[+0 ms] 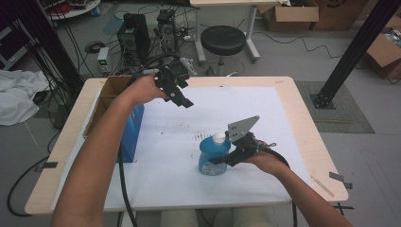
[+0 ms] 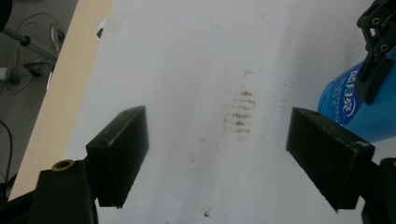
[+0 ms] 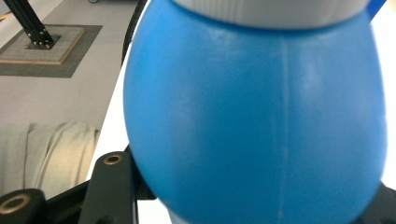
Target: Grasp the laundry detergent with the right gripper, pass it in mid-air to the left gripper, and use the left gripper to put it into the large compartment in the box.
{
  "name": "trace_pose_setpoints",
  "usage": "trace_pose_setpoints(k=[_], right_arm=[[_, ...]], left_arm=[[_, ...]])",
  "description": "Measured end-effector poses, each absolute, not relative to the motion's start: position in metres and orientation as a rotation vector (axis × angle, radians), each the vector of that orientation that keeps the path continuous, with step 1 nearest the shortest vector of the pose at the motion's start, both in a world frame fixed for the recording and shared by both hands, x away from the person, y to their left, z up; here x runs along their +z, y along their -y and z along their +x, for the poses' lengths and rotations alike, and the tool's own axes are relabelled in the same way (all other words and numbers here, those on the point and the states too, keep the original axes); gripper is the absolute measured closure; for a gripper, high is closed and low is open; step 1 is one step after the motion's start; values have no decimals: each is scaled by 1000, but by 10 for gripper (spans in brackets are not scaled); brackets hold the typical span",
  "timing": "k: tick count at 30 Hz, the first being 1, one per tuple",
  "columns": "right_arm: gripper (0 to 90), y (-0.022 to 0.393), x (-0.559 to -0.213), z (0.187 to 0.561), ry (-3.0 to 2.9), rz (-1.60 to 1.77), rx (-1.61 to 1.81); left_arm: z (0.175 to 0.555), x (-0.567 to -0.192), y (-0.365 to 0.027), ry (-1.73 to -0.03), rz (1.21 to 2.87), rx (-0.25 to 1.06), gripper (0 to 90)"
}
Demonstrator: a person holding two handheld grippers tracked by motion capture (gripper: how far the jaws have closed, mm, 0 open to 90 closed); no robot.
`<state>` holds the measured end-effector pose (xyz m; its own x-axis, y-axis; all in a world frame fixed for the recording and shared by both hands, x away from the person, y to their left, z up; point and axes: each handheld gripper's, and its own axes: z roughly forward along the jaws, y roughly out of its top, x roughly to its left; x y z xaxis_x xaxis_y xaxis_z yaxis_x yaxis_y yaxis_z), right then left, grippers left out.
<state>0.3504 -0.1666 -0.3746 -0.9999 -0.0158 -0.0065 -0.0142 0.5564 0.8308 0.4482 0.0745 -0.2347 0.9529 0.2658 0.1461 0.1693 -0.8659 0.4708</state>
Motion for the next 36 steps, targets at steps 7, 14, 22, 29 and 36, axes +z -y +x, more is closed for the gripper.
trace_pose_setpoints(k=[7,14,22,29,36], right_arm=[[437,168,-372,350,2756,21,-1482],[437,177,-360,354,2746,-2,-1520],[437,183,-348,356,2752,-10,-1517],[437,186,-343,355,2759,-10,-1512],[438,186,-339,351,2771,12,-1504]], left_arm=[[438,-229,-74,-304,2644,278,213],[415,-219,-69,-265,2658,283,216],[383,-208,-56,-192,2666,261,214],[358,-202,-43,-140,2672,215,213],[342,-204,-30,-104,2698,177,210]])
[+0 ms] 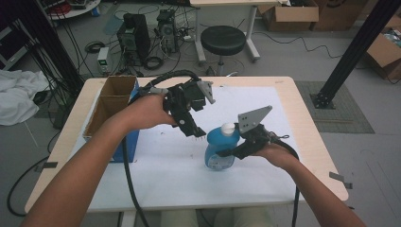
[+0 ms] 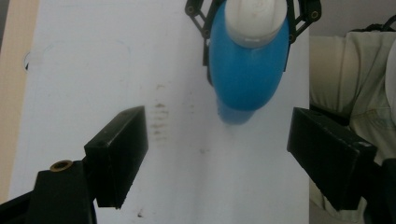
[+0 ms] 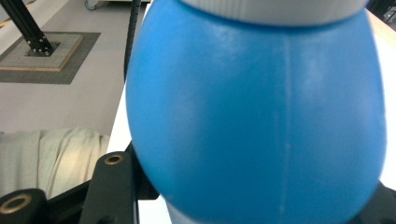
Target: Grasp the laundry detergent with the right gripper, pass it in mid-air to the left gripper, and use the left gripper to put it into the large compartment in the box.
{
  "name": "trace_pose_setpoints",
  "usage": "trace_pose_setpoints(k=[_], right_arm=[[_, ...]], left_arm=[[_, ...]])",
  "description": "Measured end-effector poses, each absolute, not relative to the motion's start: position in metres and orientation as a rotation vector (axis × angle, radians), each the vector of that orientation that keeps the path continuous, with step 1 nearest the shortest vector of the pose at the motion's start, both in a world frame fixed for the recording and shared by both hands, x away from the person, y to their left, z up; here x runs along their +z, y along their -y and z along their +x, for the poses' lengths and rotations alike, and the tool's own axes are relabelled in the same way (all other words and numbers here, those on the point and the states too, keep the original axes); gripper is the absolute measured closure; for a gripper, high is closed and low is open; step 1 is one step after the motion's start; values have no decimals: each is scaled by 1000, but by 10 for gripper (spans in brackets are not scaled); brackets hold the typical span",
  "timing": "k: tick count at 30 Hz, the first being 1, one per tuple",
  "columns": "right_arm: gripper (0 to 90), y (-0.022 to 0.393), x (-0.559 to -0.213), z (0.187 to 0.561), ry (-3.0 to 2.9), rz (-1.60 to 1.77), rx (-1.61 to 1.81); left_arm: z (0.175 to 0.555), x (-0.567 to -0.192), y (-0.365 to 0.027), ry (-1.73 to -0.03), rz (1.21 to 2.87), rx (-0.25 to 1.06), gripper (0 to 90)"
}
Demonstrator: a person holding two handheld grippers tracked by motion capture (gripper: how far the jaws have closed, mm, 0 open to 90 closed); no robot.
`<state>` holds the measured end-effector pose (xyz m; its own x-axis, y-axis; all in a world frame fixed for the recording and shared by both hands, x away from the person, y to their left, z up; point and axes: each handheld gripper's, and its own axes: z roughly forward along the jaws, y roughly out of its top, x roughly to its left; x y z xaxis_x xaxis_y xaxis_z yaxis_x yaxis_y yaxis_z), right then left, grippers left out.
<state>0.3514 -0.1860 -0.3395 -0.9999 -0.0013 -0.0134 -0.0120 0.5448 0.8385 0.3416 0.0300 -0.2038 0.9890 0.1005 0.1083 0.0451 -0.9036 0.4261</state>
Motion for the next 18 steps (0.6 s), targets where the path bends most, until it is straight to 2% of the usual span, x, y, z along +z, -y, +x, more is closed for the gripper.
trace_pose_setpoints(k=[18], right_arm=[[439,178,-329,346,-2757,-70,1467]], left_arm=[[331,-210,-7,-78,2740,121,207]])
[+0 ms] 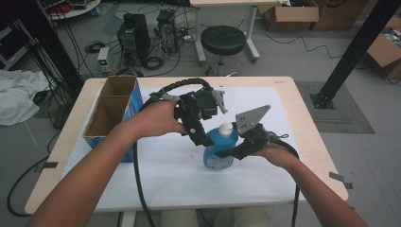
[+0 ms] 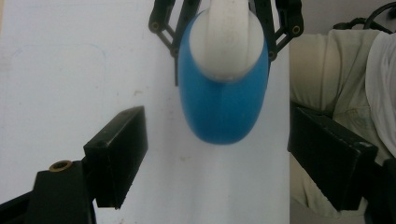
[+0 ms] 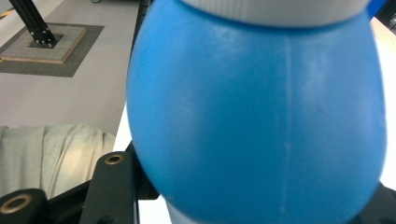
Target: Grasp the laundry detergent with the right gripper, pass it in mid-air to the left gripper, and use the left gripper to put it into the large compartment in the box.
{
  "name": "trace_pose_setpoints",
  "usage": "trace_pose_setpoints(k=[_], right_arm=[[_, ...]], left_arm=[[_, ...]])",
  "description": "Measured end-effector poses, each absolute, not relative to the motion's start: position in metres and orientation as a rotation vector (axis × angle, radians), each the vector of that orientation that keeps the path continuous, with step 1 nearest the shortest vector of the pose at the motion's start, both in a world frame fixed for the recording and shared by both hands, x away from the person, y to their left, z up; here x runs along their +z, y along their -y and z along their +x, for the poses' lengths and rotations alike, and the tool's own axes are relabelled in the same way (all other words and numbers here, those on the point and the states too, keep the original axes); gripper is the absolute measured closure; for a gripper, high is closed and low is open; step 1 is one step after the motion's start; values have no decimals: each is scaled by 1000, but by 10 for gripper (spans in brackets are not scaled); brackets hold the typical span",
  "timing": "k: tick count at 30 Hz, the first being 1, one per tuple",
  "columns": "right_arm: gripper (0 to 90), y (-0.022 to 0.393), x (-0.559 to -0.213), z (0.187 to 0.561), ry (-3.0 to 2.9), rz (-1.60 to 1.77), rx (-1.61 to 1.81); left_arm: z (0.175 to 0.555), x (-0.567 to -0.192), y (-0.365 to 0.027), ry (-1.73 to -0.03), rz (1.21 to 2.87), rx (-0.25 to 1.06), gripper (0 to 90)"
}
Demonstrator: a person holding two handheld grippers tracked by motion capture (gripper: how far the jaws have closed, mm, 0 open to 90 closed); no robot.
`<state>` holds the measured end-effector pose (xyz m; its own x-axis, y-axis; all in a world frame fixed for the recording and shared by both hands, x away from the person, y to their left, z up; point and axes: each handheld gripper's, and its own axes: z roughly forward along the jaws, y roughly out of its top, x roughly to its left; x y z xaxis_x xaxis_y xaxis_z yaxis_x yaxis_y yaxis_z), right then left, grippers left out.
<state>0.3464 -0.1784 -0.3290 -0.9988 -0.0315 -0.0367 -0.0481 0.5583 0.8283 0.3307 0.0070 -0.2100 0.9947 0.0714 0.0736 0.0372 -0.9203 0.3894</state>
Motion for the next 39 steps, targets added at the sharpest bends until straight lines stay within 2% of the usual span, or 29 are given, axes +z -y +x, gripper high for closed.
trace_pose_setpoints(k=[14,39], right_arm=[[439,167,-329,347,-2783,-90,1433],[439,154,-329,347,-2804,-104,1431]], left_arm=[[336,-218,-2,-103,2753,36,202],[341,-238,8,-109,2782,-6,198]])
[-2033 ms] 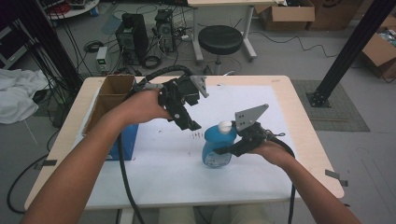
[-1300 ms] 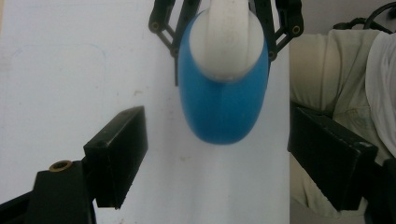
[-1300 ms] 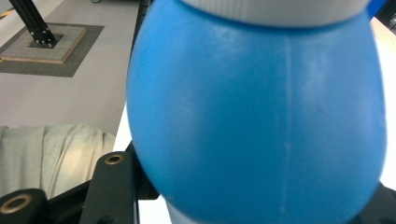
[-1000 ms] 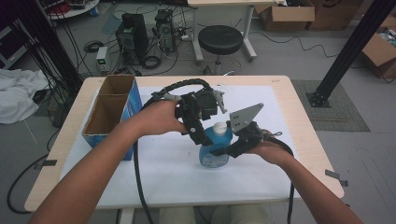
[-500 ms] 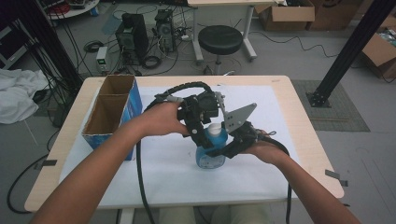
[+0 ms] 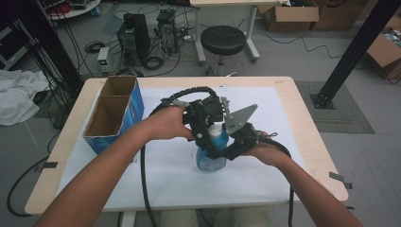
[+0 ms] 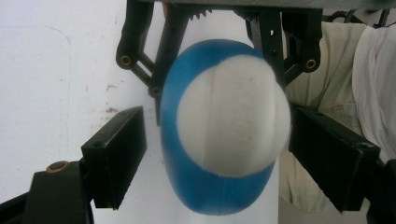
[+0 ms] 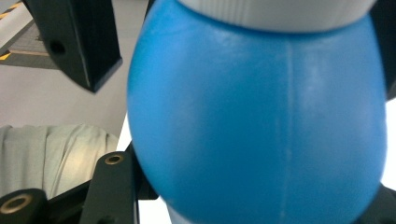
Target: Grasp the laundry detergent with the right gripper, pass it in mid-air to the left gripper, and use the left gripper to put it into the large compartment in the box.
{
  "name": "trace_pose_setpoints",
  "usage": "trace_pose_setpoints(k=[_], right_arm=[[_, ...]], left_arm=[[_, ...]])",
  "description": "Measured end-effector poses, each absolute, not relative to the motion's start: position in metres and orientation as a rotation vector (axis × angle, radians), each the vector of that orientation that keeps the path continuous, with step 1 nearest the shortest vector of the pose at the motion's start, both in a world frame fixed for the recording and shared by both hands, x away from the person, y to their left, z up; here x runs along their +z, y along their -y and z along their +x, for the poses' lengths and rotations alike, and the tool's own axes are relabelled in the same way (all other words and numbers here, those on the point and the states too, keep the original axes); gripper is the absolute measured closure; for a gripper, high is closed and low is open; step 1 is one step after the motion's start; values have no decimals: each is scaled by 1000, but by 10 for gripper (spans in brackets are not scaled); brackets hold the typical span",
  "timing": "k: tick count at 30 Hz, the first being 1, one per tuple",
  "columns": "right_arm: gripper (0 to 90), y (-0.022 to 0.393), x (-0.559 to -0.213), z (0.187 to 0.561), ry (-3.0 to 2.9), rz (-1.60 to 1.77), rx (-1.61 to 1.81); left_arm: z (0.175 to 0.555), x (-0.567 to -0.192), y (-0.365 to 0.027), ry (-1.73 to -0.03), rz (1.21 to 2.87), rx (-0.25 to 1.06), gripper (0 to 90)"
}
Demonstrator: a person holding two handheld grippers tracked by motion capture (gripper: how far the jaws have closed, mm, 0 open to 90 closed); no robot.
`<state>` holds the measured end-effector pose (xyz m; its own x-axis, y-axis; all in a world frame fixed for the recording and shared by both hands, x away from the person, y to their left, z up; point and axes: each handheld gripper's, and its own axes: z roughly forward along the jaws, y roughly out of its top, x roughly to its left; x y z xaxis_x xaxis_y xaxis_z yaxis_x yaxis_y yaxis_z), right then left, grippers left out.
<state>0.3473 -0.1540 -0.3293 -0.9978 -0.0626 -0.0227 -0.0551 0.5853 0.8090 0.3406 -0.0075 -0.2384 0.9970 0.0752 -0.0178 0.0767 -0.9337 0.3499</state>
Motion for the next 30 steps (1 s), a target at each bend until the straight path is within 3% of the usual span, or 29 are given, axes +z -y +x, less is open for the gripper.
trace_pose_setpoints(k=[30], right_arm=[[439,154,-329,347,2770,95,-1432]], left_arm=[[341,-245,15,-57,2821,-1,285]])
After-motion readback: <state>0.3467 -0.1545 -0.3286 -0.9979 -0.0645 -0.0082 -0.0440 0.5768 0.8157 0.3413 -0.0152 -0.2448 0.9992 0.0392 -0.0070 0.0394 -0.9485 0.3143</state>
